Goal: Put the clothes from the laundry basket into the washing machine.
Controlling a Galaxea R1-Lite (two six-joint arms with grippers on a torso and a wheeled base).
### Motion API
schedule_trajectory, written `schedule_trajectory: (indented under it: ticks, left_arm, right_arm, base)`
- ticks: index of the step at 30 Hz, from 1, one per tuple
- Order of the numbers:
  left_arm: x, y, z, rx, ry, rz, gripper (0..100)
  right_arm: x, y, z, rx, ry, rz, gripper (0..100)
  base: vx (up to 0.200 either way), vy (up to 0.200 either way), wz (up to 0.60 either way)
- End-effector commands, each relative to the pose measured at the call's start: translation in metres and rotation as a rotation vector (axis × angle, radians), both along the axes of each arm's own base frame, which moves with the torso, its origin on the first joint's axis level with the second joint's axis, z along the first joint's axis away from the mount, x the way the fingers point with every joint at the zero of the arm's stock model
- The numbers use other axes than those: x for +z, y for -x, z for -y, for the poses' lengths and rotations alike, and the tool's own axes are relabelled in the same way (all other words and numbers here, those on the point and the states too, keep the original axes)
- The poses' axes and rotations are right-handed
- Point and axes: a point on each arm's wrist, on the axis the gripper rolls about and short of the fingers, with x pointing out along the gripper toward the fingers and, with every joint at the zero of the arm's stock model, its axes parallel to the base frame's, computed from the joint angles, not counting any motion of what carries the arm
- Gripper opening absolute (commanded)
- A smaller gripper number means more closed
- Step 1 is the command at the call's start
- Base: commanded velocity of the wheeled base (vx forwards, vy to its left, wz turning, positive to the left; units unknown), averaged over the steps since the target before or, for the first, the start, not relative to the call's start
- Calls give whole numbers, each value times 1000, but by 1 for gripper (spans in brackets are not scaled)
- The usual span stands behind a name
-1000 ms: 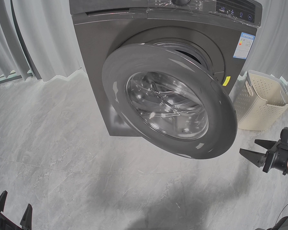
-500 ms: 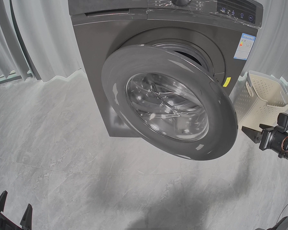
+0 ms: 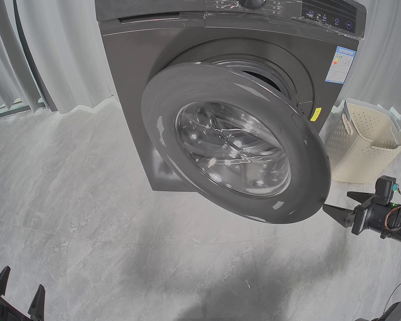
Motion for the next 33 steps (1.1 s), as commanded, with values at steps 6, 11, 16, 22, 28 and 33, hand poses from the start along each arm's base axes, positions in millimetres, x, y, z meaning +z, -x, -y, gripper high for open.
schedule_trajectory:
  ticks: [6,11,16,22,28,33]
  left_arm:
    - [-5,0,0,-2,-1,-3,100]
    - [-5,0,0,-2,-1,-3,100]
    - [-5,0,0,0,1,-1,100]
    - [-5,0,0,0,-1,-3,100]
    - [-5,0,0,0,-2,-3,100]
    - [-5,0,0,0,-4,-3,100]
  right_arm:
    - [4,-52,-17,-52,-6,23,100]
    - [0,-50,-16,-94,-11,51,100]
    - [-6,-23,-16,-49,-1,34,100]
    - [-10,-15,-20,-21,3,22,100]
    - [-9,-14,-23,1,-2,29,100]
    - [-3,-15,-29,46,-18,55,100]
  base:
    - [0,0,0]
    - [0,0,0]
    - [0,-120,0]
    - [0,-200,0]
    - [0,-100,0]
    - [0,0,0]
